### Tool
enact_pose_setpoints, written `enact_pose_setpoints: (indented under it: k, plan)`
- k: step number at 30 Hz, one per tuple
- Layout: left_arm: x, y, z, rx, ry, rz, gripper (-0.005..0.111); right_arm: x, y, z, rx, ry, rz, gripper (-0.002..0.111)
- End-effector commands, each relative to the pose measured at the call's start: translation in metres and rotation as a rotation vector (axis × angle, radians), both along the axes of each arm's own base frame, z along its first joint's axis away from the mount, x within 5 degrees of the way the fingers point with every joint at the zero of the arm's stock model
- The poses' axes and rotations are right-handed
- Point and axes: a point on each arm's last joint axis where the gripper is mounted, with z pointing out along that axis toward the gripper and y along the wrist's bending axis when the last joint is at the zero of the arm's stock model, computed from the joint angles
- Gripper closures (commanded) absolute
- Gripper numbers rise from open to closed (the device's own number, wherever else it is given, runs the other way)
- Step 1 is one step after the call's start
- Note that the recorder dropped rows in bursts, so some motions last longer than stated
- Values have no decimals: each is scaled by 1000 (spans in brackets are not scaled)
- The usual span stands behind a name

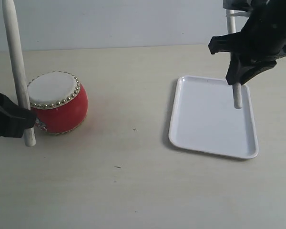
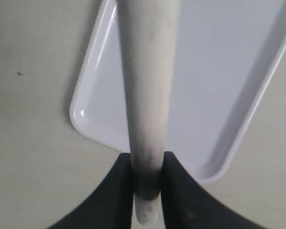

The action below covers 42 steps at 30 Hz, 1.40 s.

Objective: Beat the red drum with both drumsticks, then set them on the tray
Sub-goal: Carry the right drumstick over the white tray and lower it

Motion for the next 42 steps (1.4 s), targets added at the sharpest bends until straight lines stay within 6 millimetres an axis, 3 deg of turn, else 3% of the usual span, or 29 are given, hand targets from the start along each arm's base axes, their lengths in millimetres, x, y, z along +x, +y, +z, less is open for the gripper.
enact_pose_setpoints:
  k: [1,4,8,12,17,21,42]
  plan:
    - [1,0,-2,-7,-16,-3,107,15,2,-33,0,76,-135,108]
    - [1,0,-2,-3,-20,-9,107,25,4,-66,-22,151,-155,108]
    - [1,0,-2,-3,-20,-9,107,32,5,-92,-37,196,-161,108]
    - [0,-1,-2,-8,-17,-8,107,37,0,-100,-33,197,-179,108]
    - [0,-1,-2,-8,-17,-8,107,42,-36,-101,-5,228,-229,108]
    - [0,-1,-2,-8,-17,-8,107,43,-46,-101,-4,224,-247,108]
    - [0,-1,-2,-8,-17,-8,107,41,-46,-144,-16,306,-259,108]
